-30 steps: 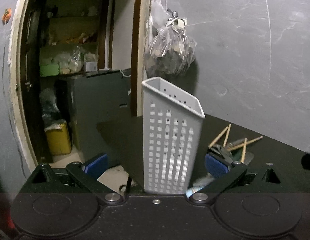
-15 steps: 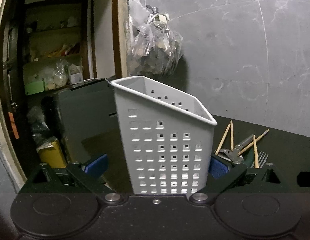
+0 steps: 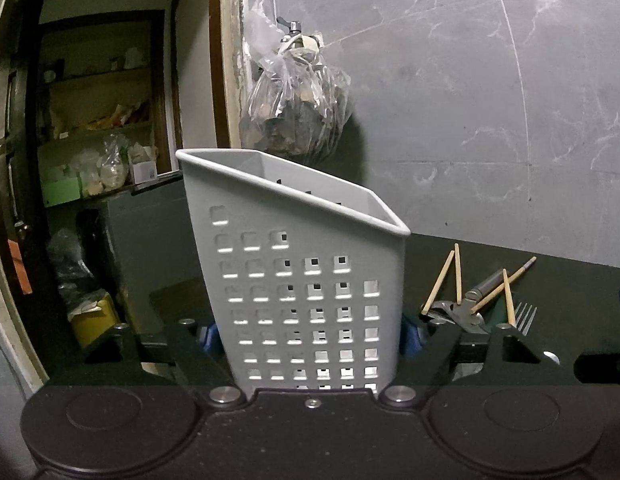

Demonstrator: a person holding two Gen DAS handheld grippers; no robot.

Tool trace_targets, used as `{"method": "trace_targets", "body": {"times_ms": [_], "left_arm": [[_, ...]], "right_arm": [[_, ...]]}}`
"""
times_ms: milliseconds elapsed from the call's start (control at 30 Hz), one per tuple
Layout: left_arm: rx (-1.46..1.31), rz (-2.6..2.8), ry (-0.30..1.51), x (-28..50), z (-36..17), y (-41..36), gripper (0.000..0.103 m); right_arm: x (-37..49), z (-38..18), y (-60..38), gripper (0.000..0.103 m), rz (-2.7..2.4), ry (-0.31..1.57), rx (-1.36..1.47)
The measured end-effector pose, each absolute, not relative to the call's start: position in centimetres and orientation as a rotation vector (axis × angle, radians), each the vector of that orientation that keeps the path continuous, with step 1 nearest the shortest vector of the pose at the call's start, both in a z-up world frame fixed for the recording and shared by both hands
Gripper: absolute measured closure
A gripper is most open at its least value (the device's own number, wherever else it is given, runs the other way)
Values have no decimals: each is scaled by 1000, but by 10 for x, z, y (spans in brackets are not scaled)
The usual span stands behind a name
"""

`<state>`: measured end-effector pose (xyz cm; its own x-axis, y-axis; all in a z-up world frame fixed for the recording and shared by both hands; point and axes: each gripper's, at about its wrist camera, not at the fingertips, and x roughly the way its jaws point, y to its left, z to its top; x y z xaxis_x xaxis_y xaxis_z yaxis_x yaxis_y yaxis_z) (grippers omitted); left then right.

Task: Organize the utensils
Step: 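Hold the caddy with the left gripper while the right gripper reaches into the utensil pile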

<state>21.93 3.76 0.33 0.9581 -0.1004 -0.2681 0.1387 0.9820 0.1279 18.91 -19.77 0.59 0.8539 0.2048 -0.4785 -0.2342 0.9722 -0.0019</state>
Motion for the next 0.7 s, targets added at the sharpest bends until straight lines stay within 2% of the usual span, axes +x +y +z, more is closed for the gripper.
{"method": "trace_targets", "body": {"times_ms": [167, 467, 700], "left_arm": [[152, -160, 255, 221, 3, 43, 25], [176, -287, 221, 224, -1, 54, 25], [190, -317, 217, 222, -2, 53, 25]], "right_arm": [[187, 7, -195, 0, 240, 467, -141], [179, 4, -182, 0, 275, 284, -430], [194, -7, -171, 0, 344, 266, -507]]}}
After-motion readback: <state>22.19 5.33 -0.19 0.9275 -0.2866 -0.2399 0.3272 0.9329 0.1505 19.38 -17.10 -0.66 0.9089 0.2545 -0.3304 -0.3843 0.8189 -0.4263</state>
